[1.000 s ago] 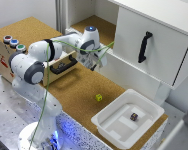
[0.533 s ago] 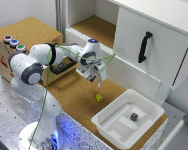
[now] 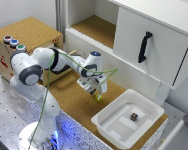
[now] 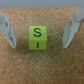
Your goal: Place the grasped yellow block inside the left cabinet
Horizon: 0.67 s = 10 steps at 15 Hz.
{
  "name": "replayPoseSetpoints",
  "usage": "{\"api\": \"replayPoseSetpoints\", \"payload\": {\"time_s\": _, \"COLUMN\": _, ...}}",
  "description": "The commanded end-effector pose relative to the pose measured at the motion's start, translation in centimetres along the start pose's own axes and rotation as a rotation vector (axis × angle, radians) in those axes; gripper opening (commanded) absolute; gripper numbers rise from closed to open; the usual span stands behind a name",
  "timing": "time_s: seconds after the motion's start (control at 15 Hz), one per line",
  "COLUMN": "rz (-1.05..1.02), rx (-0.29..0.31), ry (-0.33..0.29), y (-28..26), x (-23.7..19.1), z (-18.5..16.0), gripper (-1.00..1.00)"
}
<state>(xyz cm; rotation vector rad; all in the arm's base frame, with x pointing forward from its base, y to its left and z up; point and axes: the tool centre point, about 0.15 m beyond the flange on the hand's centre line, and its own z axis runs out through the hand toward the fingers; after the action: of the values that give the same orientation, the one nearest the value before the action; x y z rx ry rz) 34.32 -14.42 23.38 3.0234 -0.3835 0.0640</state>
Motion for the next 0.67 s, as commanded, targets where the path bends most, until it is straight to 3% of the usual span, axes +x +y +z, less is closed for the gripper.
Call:
{"api": "replayPoseSetpoints", "payload": {"time_s": 0.0, "rz": 0.002, "rx": 0.049, "ry": 0.017, "y": 1.0, "x": 3.2, "z": 2.0, "gripper": 1.0}}
{"api": "replayPoseSetpoints", "payload": {"time_s": 0.27, "rz": -0.009, "rx": 0.099, "ry": 0.018, "y": -0.7, "x": 4.3, "z": 2.5, "gripper": 1.0}}
{"api": "replayPoseSetpoints", "payload": {"time_s": 0.33, "rz": -0.01, "rx": 0.107, "ry": 0.016, "y": -1.1, "x": 4.4, "z": 2.7, "gripper": -1.0}}
{"api": "replayPoseSetpoints", "payload": {"time_s": 0.6, "rz": -0.02, "rx": 0.109, "ry": -0.004, "y": -2.0, "x": 3.9, "z": 3.0, "gripper": -1.0}}
